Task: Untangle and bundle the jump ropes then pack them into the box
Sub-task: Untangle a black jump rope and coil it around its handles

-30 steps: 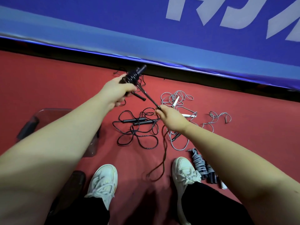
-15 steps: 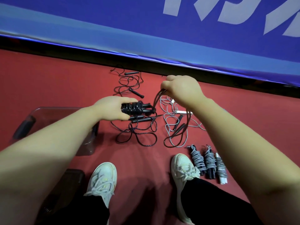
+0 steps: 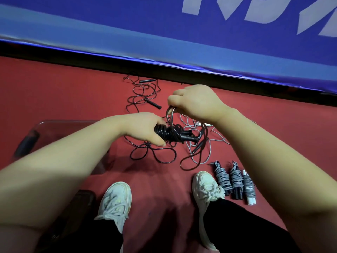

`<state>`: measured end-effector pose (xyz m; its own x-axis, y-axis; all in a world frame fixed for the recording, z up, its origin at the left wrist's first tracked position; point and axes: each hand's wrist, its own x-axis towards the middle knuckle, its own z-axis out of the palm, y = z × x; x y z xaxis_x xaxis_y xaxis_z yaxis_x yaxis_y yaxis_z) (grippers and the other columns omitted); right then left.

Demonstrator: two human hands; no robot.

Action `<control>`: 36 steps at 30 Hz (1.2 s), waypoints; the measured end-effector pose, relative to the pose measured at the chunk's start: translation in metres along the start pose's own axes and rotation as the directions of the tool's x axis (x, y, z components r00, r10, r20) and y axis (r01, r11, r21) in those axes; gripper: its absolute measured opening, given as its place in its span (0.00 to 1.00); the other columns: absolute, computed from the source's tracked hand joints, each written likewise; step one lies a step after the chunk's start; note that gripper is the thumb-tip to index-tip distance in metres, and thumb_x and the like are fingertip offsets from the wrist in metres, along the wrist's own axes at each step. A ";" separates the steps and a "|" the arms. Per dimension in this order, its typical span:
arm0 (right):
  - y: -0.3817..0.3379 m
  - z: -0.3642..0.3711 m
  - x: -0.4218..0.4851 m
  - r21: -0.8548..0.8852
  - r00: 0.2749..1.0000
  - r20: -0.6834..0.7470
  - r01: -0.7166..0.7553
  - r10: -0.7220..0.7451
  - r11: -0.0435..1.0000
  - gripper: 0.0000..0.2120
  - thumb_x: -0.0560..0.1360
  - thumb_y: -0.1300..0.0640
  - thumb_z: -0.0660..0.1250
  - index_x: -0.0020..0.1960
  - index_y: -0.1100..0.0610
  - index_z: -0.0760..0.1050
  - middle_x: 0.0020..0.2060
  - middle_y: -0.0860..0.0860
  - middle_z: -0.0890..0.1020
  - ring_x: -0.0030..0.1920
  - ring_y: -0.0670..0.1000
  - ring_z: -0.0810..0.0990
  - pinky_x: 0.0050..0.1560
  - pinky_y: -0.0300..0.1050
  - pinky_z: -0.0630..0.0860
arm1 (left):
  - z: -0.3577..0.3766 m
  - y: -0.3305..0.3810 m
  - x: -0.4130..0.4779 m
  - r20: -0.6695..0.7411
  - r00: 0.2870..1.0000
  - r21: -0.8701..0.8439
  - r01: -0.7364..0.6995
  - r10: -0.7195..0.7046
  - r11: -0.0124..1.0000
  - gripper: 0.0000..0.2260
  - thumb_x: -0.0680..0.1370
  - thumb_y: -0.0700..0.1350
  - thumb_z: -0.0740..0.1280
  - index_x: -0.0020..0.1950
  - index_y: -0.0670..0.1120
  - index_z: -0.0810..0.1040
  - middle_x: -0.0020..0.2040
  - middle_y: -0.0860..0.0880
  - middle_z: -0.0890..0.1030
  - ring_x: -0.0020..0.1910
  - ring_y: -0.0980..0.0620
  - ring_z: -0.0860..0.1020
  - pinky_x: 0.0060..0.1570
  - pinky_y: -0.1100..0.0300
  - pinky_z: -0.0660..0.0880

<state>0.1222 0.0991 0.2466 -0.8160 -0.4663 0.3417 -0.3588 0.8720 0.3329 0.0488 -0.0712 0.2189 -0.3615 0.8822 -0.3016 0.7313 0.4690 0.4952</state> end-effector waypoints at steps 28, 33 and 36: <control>-0.056 0.010 -0.006 -0.111 0.813 0.372 -0.439 0.447 0.892 0.08 0.81 0.60 0.54 0.58 0.58 0.68 0.42 0.54 0.75 0.44 0.59 0.78 0.29 0.44 0.58 | -0.007 -0.065 0.002 -0.560 0.685 -0.223 0.417 -0.466 0.881 0.26 0.73 0.50 0.69 0.70 0.59 0.67 0.58 0.48 0.79 0.54 0.43 0.77 0.46 0.57 0.71; -0.038 -0.022 0.010 -0.220 0.923 0.229 -0.261 0.310 0.940 0.10 0.82 0.55 0.54 0.60 0.54 0.69 0.45 0.52 0.74 0.44 0.57 0.76 0.28 0.43 0.54 | 0.009 -0.074 -0.003 -0.395 0.858 0.034 0.370 -0.328 0.928 0.29 0.73 0.49 0.69 0.71 0.64 0.64 0.53 0.50 0.80 0.51 0.46 0.78 0.46 0.57 0.74; -0.033 -0.032 0.012 -0.153 0.969 0.191 -0.129 0.157 0.980 0.10 0.80 0.58 0.56 0.57 0.55 0.73 0.45 0.53 0.77 0.43 0.58 0.77 0.32 0.46 0.58 | 0.011 -0.063 -0.002 -0.316 0.920 0.130 0.283 -0.231 0.950 0.26 0.72 0.49 0.69 0.68 0.64 0.68 0.46 0.54 0.78 0.47 0.48 0.77 0.44 0.58 0.73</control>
<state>0.1387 0.0601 0.2680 -0.9335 -0.2866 0.2155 -0.1776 0.8917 0.4164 0.0099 -0.1035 0.1793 -0.6844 0.7166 -0.1347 0.6677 0.6901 0.2790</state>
